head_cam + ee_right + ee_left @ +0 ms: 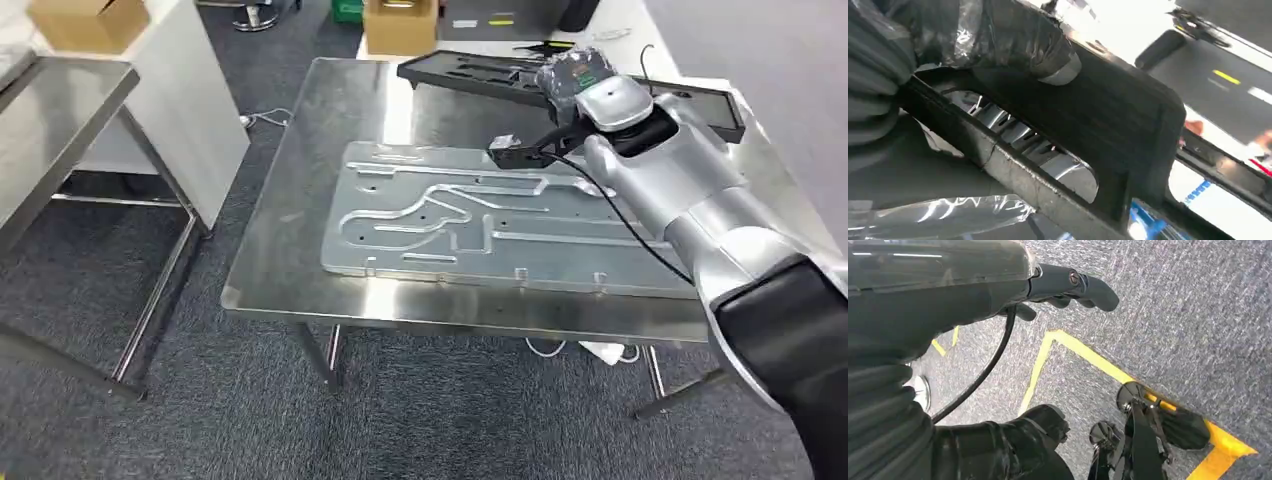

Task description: Take the parts from the cabinet and place them on the table.

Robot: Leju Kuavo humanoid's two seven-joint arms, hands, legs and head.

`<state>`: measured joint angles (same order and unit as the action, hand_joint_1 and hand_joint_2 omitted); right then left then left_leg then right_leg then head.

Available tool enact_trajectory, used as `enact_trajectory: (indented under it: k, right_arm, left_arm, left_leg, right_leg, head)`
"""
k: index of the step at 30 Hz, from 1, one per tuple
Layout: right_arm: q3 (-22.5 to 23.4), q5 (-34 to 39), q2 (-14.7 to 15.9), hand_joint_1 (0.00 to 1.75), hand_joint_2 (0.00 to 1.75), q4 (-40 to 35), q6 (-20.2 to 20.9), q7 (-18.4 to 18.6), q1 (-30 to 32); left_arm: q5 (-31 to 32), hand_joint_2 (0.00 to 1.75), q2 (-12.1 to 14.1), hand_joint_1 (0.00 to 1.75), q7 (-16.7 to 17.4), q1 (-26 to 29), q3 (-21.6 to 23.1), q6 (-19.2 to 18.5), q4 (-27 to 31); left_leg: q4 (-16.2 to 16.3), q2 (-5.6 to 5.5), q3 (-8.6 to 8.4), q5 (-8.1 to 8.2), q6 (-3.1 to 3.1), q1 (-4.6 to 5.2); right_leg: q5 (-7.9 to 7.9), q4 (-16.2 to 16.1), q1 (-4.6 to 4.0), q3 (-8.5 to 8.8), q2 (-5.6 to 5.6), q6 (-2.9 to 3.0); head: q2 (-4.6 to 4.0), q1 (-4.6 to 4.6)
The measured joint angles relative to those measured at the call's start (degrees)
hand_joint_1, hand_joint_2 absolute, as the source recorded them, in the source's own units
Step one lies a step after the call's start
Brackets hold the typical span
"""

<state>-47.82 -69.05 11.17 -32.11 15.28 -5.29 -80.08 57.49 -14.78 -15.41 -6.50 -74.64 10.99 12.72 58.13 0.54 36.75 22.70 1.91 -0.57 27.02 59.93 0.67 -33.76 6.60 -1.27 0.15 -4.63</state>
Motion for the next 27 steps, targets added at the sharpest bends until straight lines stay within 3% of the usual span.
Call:
enact_trajectory:
  k: [1, 2, 3, 4, 5, 6, 8, 9, 10, 12, 14, 15, 16, 17, 19, 20, 21, 22, 23, 24, 25, 26, 27]
  right_arm:
    - [0.1, 0.0, 0.1, 1.75, 1.75, -0.1, -0.3, 0.1, 0.1]
    - [0.3, 0.0, 0.4, 1.75, 1.75, -0.2, -0.3, 0.1, 0.3]
    - [0.5, 0.0, 0.8, 1.75, 1.75, -0.2, -0.3, 0.1, 0.6]
    - [0.5, -0.1, 1.2, 1.75, 1.75, -0.1, -0.3, 0.1, 1.1]
    - [0.5, -0.1, 1.4, 1.75, 1.75, -0.1, -0.3, 0.2, 1.6]
    - [0.5, -0.1, 1.6, 1.75, 1.75, -0.1, -0.3, 0.2, 2.0]
    - [0.6, -0.1, 1.6, 1.75, 1.75, -0.2, -0.3, 0.2, 2.1]
    - [0.7, -0.1, 1.6, 1.75, 1.75, -0.2, -0.4, 0.2, 2.1]
    - [0.9, -0.1, 1.7, 1.75, 1.75, -0.2, -0.4, 0.2, 2.0]
    - [1.0, -0.1, 1.8, 1.75, 1.75, -0.3, -0.4, 0.2, 2.2]
    - [1.0, -0.1, 1.6, 1.75, 1.75, -0.4, -0.4, 0.2, 2.2]
    - [1.0, -0.1, 1.3, 1.75, 1.75, -0.6, -0.4, 0.2, 2.1]
    - [1.0, -0.1, 1.3, 1.75, 1.75, -0.7, -0.4, 0.2, 2.1]
    - [1.0, -0.2, 1.4, 1.75, 1.75, -0.7, -0.4, 0.2, 2.0]
    - [1.1, -0.2, 1.5, 1.75, 1.75, -0.7, -0.3, 0.3, 2.1]
    - [1.1, -0.2, 1.5, 1.75, 1.75, -0.7, -0.3, 0.2, 2.2]
    - [1.1, -0.2, 1.5, 1.75, 1.75, -0.7, -0.3, 0.2, 2.4]
    - [1.1, -0.2, 1.5, 1.75, 1.75, -0.7, -0.2, 0.2, 2.5]
    - [1.2, -0.2, 1.6, 1.75, 1.75, -0.7, -0.2, 0.2, 2.5]
    - [1.4, -0.2, 1.7, 1.75, 1.75, -0.7, -0.2, 0.1, 2.5]
    - [1.5, -0.2, 1.9, 1.75, 1.75, -0.9, -0.2, 0.1, 2.5]
    - [1.8, -0.3, 2.6, 1.75, 1.75, -1.0, -0.2, 0.0, 2.5]
    - [2.0, -0.2, 3.0, 1.75, 1.75, -1.0, -0.2, -0.1, 2.5]
  left_arm:
    - [0.0, 1.75, 0.0, 0.00, 0.0, 0.0, 0.0, 0.2, 0.0]
    - [0.0, 1.75, 0.0, 0.00, 0.0, -0.1, 0.0, 0.2, 0.0]
    - [-0.1, 1.75, 0.0, 0.00, -0.1, -0.2, 0.0, 0.3, 0.0]
    - [-0.1, 1.75, 0.0, 0.00, -0.1, -0.3, 0.0, 0.3, 0.0]
    - [-0.1, 1.75, 0.0, 0.00, -0.1, -0.3, 0.0, 0.3, 0.0]
    - [-0.1, 1.75, 0.0, 0.00, -0.1, -0.2, 0.0, 0.3, 0.0]
    - [-0.1, 1.75, 0.0, 0.00, -0.1, 0.0, 0.0, 0.3, 0.0]
    - [-0.1, 1.75, 0.0, 0.00, -0.1, 0.0, -0.1, 0.3, 0.0]
    - [-0.1, 1.75, -0.1, 0.00, -0.1, -0.2, -0.1, 0.3, 0.0]
    - [-0.1, 1.75, -0.1, 0.00, -0.2, -0.2, -0.1, 0.4, 0.0]
    - [-0.1, 1.75, -0.1, 0.00, -0.2, 0.1, -0.1, 0.4, 0.0]
    - [-0.1, 1.75, 0.0, 0.00, -0.2, 0.1, -0.1, 0.4, 0.0]
    - [-0.1, 1.75, 0.0, 0.00, -0.2, 0.1, -0.1, 0.5, 0.0]
    - [-0.1, 1.75, 0.0, 0.00, -0.2, 0.1, -0.1, 0.5, 0.0]
    - [-0.2, 1.75, 0.0, 0.00, -0.2, 0.0, -0.1, 0.5, 0.0]
    - [-0.2, 1.75, 0.0, 0.00, -0.2, -0.1, -0.1, 0.5, 0.0]
    - [-0.2, 1.75, 0.0, 0.00, -0.2, -0.1, -0.1, 0.5, 0.0]
    - [-0.4, 1.75, 0.0, 0.00, -0.3, -0.1, -0.1, 0.5, 0.0]
    - [-0.5, 1.75, 0.0, 0.00, -0.7, -0.1, -0.1, 0.5, 0.0]
    - [-0.6, 1.75, 0.0, 0.00, -0.7, 0.0, -0.2, 0.5, 0.1]
    - [-0.6, 1.75, 0.0, 0.00, -0.7, -0.1, -0.2, 0.5, 0.1]
    - [-0.6, 1.75, 0.0, 0.00, -0.7, -0.2, -0.2, 0.5, 0.1]
    - [-0.6, 1.75, 0.0, 0.00, -0.7, -0.2, -0.2, 0.5, 0.1]
  left_leg:
    - [-0.1, -0.53, 0.02, -0.16, 0.29, -0.03]
    - [-0.1, -1.02, 0.14, -0.29, 0.50, -0.05]
    - [-0.1, -1.87, 0.16, -0.33, 0.57, -0.04]
    - [0.0, -2.79, 0.15, -0.34, 0.59, 0.01]
    - [0.1, -3.76, 0.15, -0.35, 0.59, 0.01]
    - [0.2, -4.69, 0.15, -0.34, 0.59, 0.01]
    - [0.5, -6.20, 0.14, -0.28, 0.48, 0.01]
    - [0.7, -6.90, 0.20, -0.23, 0.39, 0.01]
    - [0.9, -7.45, 0.60, -0.27, 0.06, 0.25]
    - [0.8, -8.83, 1.01, -0.66, -0.63, -0.19]
    - [0.3, -10.44, 1.40, -1.09, -1.53, -0.11]
    - [0.9, -8.31, 1.70, -0.56, -1.48, -0.11]
    - [2.9, -4.04, 2.49, 1.02, -1.91, 0.32]
    - [6.5, -2.13, 4.14, 3.16, -2.23, 0.10]
    - [15.4, -0.91, 8.29, 6.93, -2.70, -0.21]
    - [17.6, -0.82, 9.30, 7.37, -2.87, -0.29]
    - [17.1, -0.78, 8.97, 6.60, -2.94, -0.37]
    - [14.4, -0.62, 7.43, 4.95, -2.90, -0.38]
    - [9.3, -0.09, 4.59, 2.61, -2.68, -0.35]
    - [4.1, 1.58, 1.54, 0.80, -2.30, -0.15]
    - [0.9, 4.60, -0.31, 0.94, -1.92, 0.40]
    - [0.6, 3.71, -0.35, 0.72, -1.30, 0.58]
    - [0.6, 2.86, -0.12, 0.73, -1.15, 0.61]
  right_leg:
    - [1.87, 2.4, 0.19, -1.10, -3.45, -0.11]
    - [4.18, 6.3, 0.30, -2.95, -5.15, -0.15]
    - [6.40, 11.2, 0.27, -5.18, -5.94, -0.26]
    - [7.63, 15.2, 0.22, -7.06, -6.22, -0.34]
    - [7.47, 16.8, 0.20, -8.06, -6.33, -0.30]
    - [5.95, 15.5, 0.21, -7.70, -6.41, -0.19]
    - [0.72, 6.8, 0.30, -3.94, -7.14, 0.17]
    - [-1.62, 1.7, 0.51, -1.64, -9.37, 0.32]
    - [-0.79, 0.1, 0.58, -0.97, -12.11, 0.36]
    - [-1.05, -0.1, 0.19, -1.10, -10.43, 0.53]
    - [-1.34, -0.4, 0.33, -0.81, -8.94, 1.30]
    - [-1.73, -1.0, 0.77, -0.57, -8.00, 1.75]
    - [-1.84, -1.3, 0.67, -0.39, -7.47, 2.04]
    - [-1.80, -1.3, 0.53, -0.34, -6.63, 2.51]
    - [-1.74, -1.2, 0.43, -0.35, -5.08, 2.57]
    - [-1.70, -1.2, 0.44, -0.35, -4.32, 2.55]
    - [-1.63, -1.2, 0.44, -0.32, -3.51, 2.51]
    - [-1.56, -1.2, 0.45, -0.27, -2.79, 2.46]
    - [-1.43, -1.1, 0.43, -0.17, -2.04, 2.27]
    - [-1.27, -1.1, 0.36, 0.00, -1.31, 2.02]
    - [-1.05, -1.0, -0.02, 0.04, -0.66, 1.70]
    - [-0.81, -0.9, -0.28, -0.05, -0.16, 1.35]
    - [-0.80, -0.9, -0.42, 0.19, 0.43, 1.13]
  head:
    - [0.00, -0.02]
    - [0.00, 0.02]
    - [0.00, 0.00]
    - [0.00, 0.00]
    - [0.00, 0.00]
    - [0.00, 0.00]
    - [0.00, 0.00]
    - [0.00, 0.00]
    - [0.00, -0.04]
    - [0.00, -0.02]
    - [0.00, 0.00]
    - [0.00, 0.00]
    - [0.00, -0.42]
    - [0.00, -0.31]
    - [0.00, -0.31]
    - [0.00, -0.33]
    - [0.00, -0.33]
    - [0.00, -0.35]
    - [0.00, -0.33]
    - [0.00, -0.33]
    - [-0.02, -0.33]
    - [0.00, -0.24]
    - [0.00, -0.04]
